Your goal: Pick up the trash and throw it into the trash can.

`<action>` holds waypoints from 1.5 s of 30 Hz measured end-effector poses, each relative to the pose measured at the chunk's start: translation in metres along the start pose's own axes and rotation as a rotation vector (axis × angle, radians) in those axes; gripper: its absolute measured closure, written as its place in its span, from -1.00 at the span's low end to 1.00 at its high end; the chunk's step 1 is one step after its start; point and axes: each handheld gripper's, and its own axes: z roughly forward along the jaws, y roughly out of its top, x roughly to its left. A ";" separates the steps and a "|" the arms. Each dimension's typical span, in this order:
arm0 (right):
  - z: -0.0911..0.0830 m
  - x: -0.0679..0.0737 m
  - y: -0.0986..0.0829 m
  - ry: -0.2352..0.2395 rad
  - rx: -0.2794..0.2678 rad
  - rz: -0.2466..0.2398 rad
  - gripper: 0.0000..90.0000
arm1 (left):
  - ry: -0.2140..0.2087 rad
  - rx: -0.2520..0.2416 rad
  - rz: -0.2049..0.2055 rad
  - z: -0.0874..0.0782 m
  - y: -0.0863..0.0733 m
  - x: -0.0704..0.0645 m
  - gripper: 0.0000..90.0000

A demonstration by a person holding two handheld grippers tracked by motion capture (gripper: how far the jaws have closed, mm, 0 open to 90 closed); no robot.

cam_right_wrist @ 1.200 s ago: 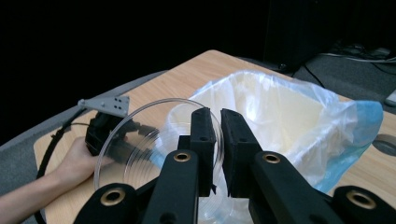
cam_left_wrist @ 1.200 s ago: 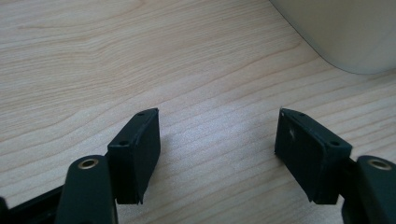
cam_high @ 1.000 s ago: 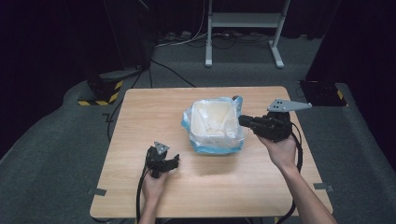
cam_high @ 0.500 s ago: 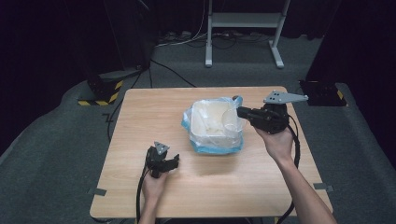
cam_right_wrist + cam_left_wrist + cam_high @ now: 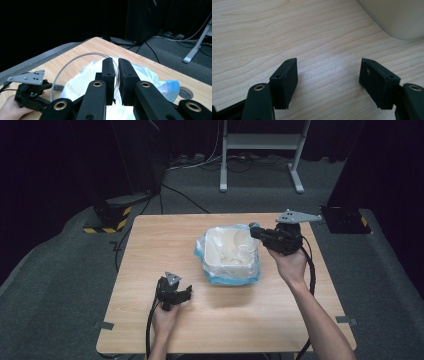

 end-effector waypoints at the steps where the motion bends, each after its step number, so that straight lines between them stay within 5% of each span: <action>1: 0.006 -0.001 0.000 -0.007 0.012 0.003 0.85 | 0.000 0.000 -0.001 0.000 0.000 0.000 -0.31; 13: 0.031 -0.008 -0.007 -0.022 0.053 0.022 0.84 | -0.001 0.002 0.001 0.000 0.000 0.000 -0.32; 20: 0.038 -0.014 -0.015 -0.040 0.063 0.046 0.47 | 0.001 0.000 0.001 0.000 0.000 0.000 -0.32; 26: 0.029 -0.016 -0.019 -0.058 0.042 0.047 0.29 | 0.000 0.001 -0.001 0.000 0.000 0.000 -0.32; 45: -0.003 -0.015 -0.035 -0.061 0.013 0.035 0.20 | 0.000 0.000 -0.001 0.000 0.000 0.000 -0.32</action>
